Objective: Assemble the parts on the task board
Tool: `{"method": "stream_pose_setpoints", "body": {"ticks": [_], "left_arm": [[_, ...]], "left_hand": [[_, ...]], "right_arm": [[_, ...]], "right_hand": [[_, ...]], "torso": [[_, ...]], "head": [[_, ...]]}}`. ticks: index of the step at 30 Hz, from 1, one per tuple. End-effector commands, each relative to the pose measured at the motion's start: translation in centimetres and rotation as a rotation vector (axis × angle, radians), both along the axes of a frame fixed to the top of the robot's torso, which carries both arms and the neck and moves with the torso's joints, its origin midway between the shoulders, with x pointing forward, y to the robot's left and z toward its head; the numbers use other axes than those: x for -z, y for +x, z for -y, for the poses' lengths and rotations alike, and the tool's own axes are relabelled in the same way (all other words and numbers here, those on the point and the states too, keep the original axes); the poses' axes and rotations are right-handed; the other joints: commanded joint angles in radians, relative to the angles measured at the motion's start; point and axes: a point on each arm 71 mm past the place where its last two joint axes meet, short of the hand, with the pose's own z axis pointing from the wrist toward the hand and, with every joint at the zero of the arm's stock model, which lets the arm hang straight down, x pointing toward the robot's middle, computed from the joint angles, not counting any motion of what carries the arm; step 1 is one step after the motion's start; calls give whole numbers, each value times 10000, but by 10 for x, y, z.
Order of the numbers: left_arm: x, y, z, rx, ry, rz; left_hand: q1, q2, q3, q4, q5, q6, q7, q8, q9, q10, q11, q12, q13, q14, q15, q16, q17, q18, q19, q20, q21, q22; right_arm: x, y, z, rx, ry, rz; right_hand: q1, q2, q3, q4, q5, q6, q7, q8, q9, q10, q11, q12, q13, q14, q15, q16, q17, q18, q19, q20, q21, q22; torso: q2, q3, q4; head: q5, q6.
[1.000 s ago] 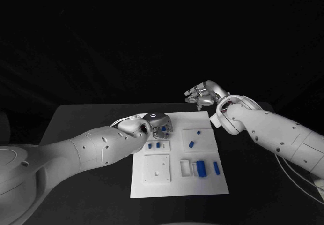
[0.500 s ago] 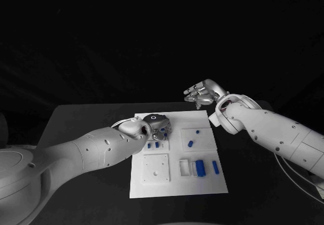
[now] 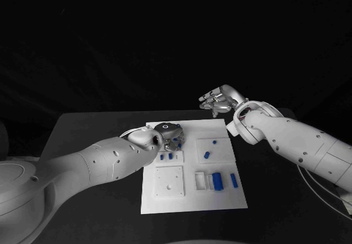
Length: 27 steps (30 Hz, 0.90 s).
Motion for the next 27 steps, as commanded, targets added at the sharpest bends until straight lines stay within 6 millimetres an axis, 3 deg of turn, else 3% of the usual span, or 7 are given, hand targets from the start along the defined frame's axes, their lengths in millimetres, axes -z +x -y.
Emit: {"method": "stream_pose_setpoints", "body": {"ticks": [1,5,10,13,18,27], "left_arm": [[1,0,-1,-115,204,-82],[2,1,-3,-193,258,-85],[2,2,-4,-220,288,-101],[2,1,-4,-206,288,-134],[2,1,-3,-187,263,-185],[3,2,-2,-201,246,-265]], "left_hand": [[49,29,80,-10,82,-42,4,-17,-13,-70,22,-45,-13,7,85,60,-15,148,-21,83,45,213],[42,4,194,-41,411,1,25,-14,-12,-63,48,-45,-13,15,106,100,-20,191,-43,99,115,221],[-28,8,339,-21,421,54,19,-16,-13,82,14,-45,-13,34,91,197,-3,211,-53,98,241,220],[-74,55,400,37,352,96,15,-11,-9,219,-39,-45,-13,76,55,240,4,196,-43,77,294,217],[-145,117,372,193,-110,166,-27,-18,-13,476,-146,-44,-12,156,-10,294,12,136,-5,36,343,198],[-90,122,248,391,-232,179,-55,-16,-14,586,-210,-40,-10,217,-71,305,7,55,35,-30,340,186]], "right_arm": [[-1,0,-1,-106,20,66],[-1,0,-1,-97,11,59],[-1,0,-1,-95,10,57],[-1,0,-1,-102,14,57],[-1,0,-1,-109,16,54],[0,0,-2,-128,17,43]], "right_hand": [[-96,-1,25,25,53,8,65,-20,9,-73,29,-65,-8,-24,75,31,-8,157,361,53,14,-6],[-95,6,27,36,59,26,61,-20,12,-74,28,-65,-8,-24,74,42,-25,161,361,55,19,-21],[-95,6,27,38,63,32,59,-20,13,-74,27,-64,-8,-24,73,44,-28,161,362,54,21,-24],[-95,6,27,41,74,47,55,-20,15,-73,25,-64,-8,-25,72,48,-37,162,365,53,27,-31],[-94,8,28,42,75,51,54,-20,16,-70,24,-62,-7,-26,72,49,-39,162,363,53,27,-33],[-82,18,39,41,96,79,46,-19,18,-50,15,-59,-6,-30,66,57,-54,159,361,50,34,-46]], "torso": [[-2,-3,-4],[-2,-5,0],[-1,0,5],[-5,0,0],[-3,-4,5],[6,4,-7]], "head": [[-5,-18],[-20,-30],[-23,-35],[-15,-38],[-8,-40],[-2,-41]]}}
